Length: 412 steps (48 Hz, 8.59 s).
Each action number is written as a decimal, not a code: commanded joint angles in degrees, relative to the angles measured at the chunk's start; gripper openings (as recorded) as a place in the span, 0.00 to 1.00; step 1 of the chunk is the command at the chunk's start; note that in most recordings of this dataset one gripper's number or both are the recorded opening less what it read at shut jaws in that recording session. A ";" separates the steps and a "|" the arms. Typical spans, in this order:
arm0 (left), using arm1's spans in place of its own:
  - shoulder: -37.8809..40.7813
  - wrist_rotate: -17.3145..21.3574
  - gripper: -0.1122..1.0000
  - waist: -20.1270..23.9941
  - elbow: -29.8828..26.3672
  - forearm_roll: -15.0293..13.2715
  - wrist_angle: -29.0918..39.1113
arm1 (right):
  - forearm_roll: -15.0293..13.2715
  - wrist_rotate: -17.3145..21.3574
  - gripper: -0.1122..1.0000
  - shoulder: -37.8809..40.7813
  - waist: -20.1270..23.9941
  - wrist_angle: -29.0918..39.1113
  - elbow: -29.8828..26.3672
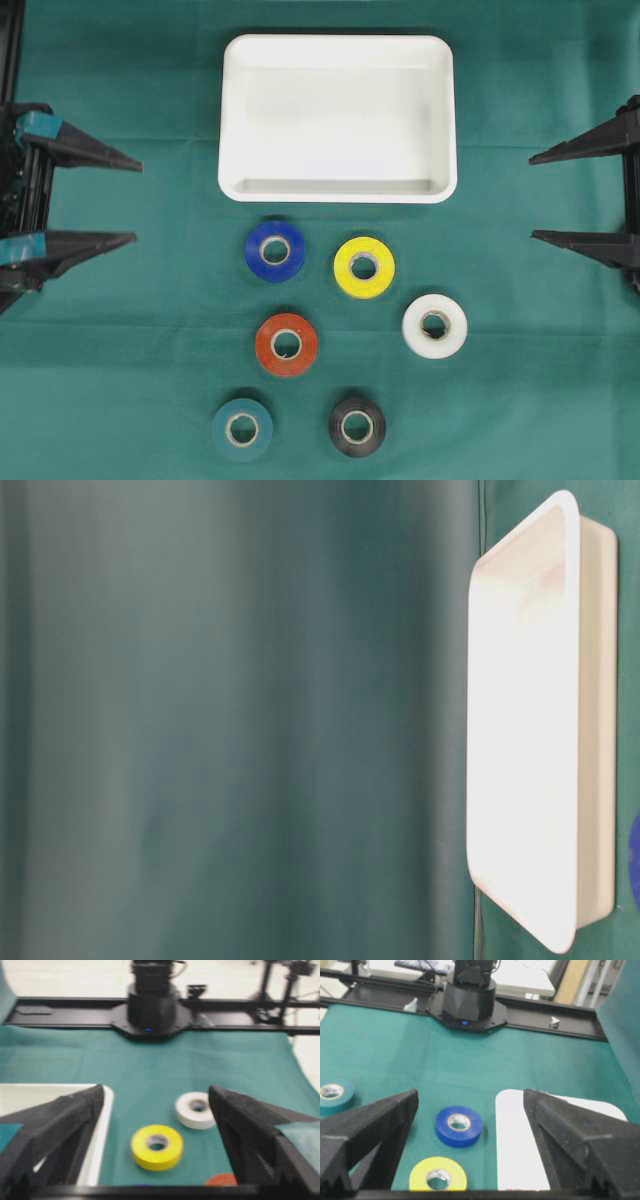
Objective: Pick up the tape from a random location and place it into the white case.
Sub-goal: 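Move the left gripper over the black tape roll, then lower the left gripper into the black roll's hole, then close the left gripper on the black roll's rim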
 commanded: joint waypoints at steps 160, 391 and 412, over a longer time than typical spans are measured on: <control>65.92 1.93 0.99 -17.14 -72.77 0.18 53.00 | 0.18 0.18 0.92 0.79 -0.09 2.02 -1.49; 69.52 1.23 0.28 -16.00 -65.04 0.44 46.23 | 0.18 0.09 0.92 2.02 -0.09 4.66 -1.49; 61.96 1.49 0.27 -15.91 -71.02 0.70 55.20 | 0.18 0.09 0.92 2.02 -0.09 4.92 -1.67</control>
